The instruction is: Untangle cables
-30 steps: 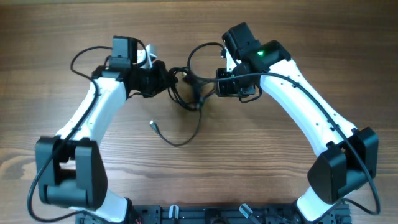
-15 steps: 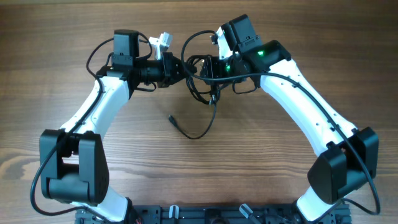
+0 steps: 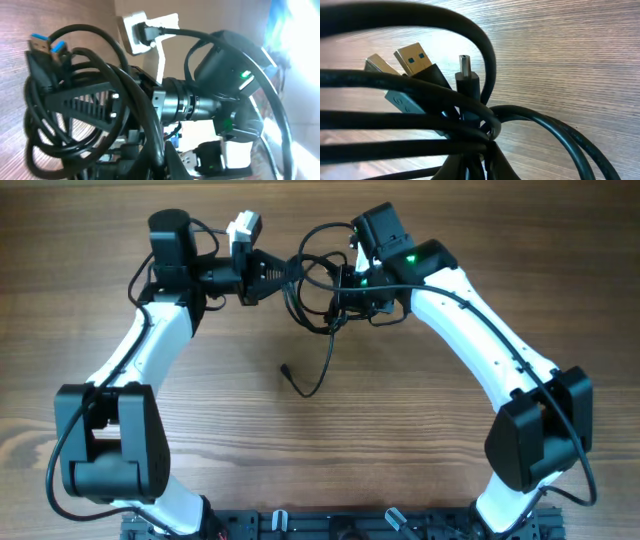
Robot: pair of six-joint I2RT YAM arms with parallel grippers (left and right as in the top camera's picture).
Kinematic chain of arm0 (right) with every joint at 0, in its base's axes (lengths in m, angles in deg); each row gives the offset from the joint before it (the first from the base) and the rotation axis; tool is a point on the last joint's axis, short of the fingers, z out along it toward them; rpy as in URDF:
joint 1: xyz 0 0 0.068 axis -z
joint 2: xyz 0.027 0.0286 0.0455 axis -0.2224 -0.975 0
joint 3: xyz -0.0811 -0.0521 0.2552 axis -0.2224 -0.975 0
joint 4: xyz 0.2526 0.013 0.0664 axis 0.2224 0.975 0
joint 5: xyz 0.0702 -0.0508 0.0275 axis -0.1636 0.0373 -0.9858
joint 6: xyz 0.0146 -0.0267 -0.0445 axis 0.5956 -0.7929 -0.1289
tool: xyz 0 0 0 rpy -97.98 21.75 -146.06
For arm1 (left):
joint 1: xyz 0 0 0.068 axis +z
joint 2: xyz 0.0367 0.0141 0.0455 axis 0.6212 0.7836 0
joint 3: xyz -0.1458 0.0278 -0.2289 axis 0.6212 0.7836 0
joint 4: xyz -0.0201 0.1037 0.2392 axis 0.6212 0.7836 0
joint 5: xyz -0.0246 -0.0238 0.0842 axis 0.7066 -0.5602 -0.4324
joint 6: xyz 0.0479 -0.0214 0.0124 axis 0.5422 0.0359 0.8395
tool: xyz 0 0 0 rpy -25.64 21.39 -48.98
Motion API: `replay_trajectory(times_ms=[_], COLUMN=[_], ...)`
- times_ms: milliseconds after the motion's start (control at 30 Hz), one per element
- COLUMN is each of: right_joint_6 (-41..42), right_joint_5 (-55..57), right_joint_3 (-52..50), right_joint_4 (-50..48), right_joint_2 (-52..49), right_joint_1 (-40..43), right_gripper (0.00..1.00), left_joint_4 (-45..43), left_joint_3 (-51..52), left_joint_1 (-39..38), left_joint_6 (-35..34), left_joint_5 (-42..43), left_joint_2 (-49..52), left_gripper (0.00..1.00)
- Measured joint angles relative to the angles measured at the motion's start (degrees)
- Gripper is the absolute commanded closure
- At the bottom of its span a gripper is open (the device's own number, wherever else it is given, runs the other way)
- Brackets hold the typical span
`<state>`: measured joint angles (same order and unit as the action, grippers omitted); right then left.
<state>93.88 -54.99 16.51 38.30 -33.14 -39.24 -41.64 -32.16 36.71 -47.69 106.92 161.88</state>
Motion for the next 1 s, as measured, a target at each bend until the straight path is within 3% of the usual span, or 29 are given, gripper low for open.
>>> replay_trajectory(times_ms=[167, 267, 367, 467, 533, 600, 767, 867, 967, 1000], right_joint_6=[-10.0, -14.0, -7.6, -3.2, -3.5, -5.1, -3.9, -3.2, -7.8, -10.0], right_joint_5=[-13.6, -16.2, -6.7, 1.2, 2.8, 2.4, 1.0, -0.2, -1.8, -2.7], right_joint_3=[0.0, 0.0, 0.0, -0.4, -1.0, -1.0, -1.0, -1.0, -1.6, -1.6], right_joint_4=[-1.2, 2.4, 7.3, 8.0, 7.4, 6.7, 5.7, 5.2, 4.0, 3.5], right_joint_2=[0.2, 3.9, 9.8, 10.5, 10.3, 10.0, 8.7, 4.6, 2.9, 2.9], right_joint_1=[2.7, 3.5, 3.7, 2.4, 0.6, -1.0, -3.0, -4.7, -6.5, -6.8], right_gripper=[0.96, 0.96, 0.96, 0.95, 0.86, 0.7, 0.68, 0.59, 0.55, 0.55], left_joint_4=[4.0, 24.0, 37.4, 38.7, 38.6, 38.2, 39.3, 41.9, 44.1, 44.3], left_joint_3=[0.0, -0.9, -0.8, -0.8, -0.8, -0.8, -0.8, -0.9, -1.0, -1.0], left_joint_1=[4.7, 5.4, 4.1, -0.1, -2.8, -3.7, -3.8, -4.1, -5.2, -5.8], left_joint_6=[0.3, 7.3, 12.3, 14.6, 15.6, 16.0, 13.6, 8.8, 6.4, 6.2], left_joint_5=[-5.6, -20.8, -39.2, -48.3, -50.9, -52.1, -57.9, -64.4, -67.5, -67.8], left_joint_2=[0.0, -0.2, -0.3, -0.3, -0.5, -0.6, -0.7, -0.5, 0.9, 1.5], left_gripper=[0.96, 0.96, 0.96, 0.96, 0.96, 0.96, 0.96, 0.9, 0.89, 0.95])
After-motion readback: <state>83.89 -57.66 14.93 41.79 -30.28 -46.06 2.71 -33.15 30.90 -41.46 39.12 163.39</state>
